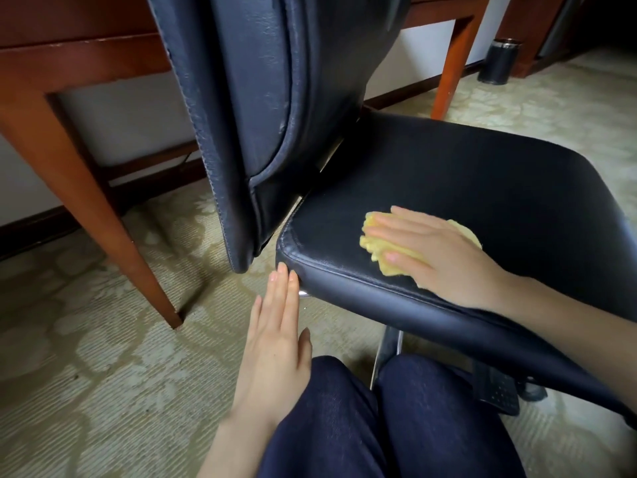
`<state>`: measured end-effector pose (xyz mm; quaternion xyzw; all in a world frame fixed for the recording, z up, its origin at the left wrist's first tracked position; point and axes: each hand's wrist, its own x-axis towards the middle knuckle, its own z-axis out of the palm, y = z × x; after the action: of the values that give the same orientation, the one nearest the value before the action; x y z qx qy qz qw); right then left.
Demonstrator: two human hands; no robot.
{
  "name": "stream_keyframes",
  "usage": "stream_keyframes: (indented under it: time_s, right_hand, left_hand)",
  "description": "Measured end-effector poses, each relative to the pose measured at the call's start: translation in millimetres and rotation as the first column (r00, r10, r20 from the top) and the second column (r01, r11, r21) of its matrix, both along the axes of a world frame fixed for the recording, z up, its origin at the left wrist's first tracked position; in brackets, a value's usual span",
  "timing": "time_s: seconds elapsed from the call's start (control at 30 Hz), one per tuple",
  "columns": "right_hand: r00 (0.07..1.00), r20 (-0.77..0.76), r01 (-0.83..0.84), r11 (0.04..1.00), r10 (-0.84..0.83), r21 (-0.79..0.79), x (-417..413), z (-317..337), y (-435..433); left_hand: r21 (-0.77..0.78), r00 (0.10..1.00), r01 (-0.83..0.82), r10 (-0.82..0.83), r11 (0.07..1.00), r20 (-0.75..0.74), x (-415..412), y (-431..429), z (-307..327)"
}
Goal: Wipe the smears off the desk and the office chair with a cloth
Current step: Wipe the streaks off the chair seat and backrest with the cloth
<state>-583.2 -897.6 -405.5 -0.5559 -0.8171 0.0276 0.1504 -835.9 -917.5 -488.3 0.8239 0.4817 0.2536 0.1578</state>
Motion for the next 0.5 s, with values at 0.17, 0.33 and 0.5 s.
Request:
stream_keyframes:
  time_s: [0.17,0.33,0.5]
  right_hand:
    - [0.938,-0.012,0.344,0.937,-0.345,-0.053,-21.2,0.4,60.0]
    - [0.846,-0.027,0.532,0.846,-0.533,-0.038,-69.6,5.7,100.1]
    - [0.902,0.010,0.431,0.902,-0.431,-0.018,-111.2,4.0,90.4]
  left_hand:
    - [-0.020,0.995,0.033,-0.035,0.999,-0.092,-9.5,2.2,0.0]
    - [-0.047,0.997,0.056,-0.059,0.997,-0.056,-14.2,4.1,4.8]
    - [-0.079,1.000,-0.002,0.002,0.997,0.000,-4.6,0.2,2.1]
